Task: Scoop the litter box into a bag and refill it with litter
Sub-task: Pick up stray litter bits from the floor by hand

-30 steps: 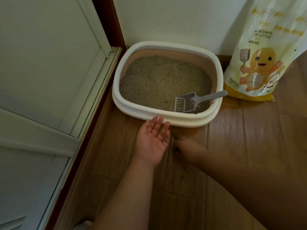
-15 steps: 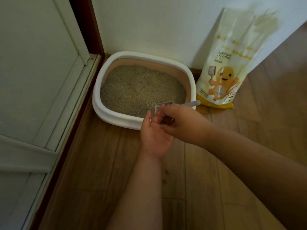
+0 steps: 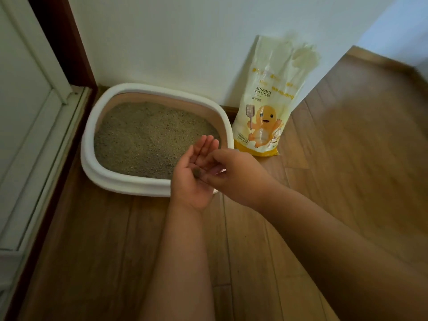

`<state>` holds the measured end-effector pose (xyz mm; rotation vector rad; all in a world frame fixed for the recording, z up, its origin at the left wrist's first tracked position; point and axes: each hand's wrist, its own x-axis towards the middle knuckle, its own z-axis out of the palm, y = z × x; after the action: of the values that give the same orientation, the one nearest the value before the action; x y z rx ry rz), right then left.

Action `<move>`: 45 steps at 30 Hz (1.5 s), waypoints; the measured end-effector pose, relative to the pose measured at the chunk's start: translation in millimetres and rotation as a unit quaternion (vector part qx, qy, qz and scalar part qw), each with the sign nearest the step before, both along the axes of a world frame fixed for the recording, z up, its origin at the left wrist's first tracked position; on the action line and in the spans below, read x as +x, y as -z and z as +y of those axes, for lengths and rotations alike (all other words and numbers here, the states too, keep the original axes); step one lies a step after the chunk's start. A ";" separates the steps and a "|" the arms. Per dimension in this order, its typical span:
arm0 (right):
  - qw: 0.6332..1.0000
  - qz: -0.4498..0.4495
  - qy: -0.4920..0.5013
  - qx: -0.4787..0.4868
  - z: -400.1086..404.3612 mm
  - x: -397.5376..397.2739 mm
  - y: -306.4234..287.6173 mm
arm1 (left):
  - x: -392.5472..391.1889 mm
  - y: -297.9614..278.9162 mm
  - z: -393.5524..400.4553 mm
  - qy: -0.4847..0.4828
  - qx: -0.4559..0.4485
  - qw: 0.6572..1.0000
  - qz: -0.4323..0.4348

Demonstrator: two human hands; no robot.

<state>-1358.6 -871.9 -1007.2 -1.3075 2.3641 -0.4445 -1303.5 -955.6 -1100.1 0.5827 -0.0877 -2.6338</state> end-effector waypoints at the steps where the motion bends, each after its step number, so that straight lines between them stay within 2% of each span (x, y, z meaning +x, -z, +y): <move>1: 1.000 -0.009 0.016 -0.024 1.4 -1.8 1.6 | 2.3 2.2 -3.4 -0.008 -0.002 1.000 -0.003; 5: 0.991 -0.040 0.105 -0.074 7.0 -10.1 17.6 | 13.3 15.0 -17.3 -0.026 -0.004 1.000 -0.011; 11: 0.986 -0.075 0.141 0.054 20.0 -4.8 87.4 | 29.7 35.6 -29.4 -0.038 0.002 0.999 -0.024; 20: 0.971 -0.096 0.105 0.194 58.2 28.0 191.5 | 40.3 60.3 -18.2 -0.023 0.016 0.998 -0.063; 30: 0.958 -0.068 0.061 0.272 81.0 48.2 245.0 | 41.5 64.8 -8.3 -0.005 0.011 0.997 -0.080; 35: 0.964 -0.052 0.063 0.253 87.0 51.5 253.9 | 42.0 66.4 -4.5 -0.001 0.006 0.996 -0.084; 38: 0.965 -0.073 0.127 0.217 82.4 47.6 244.8 | 42.0 65.7 -3.4 0.000 0.005 0.997 -0.083; 41: 0.969 -0.097 0.209 0.089 69.2 28.4 214.1 | 40.8 64.7 -5.1 -0.004 0.003 0.997 -0.080; 45: 0.964 -0.087 0.221 -0.118 40.9 0.2 149.8 | 34.6 63.9 -4.6 -0.019 0.000 0.997 -0.081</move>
<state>-1358.4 -830.9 -1156.9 -0.7768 2.4997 -0.9571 -1268.8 -960.2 -1164.0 0.7904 -0.1257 -2.5466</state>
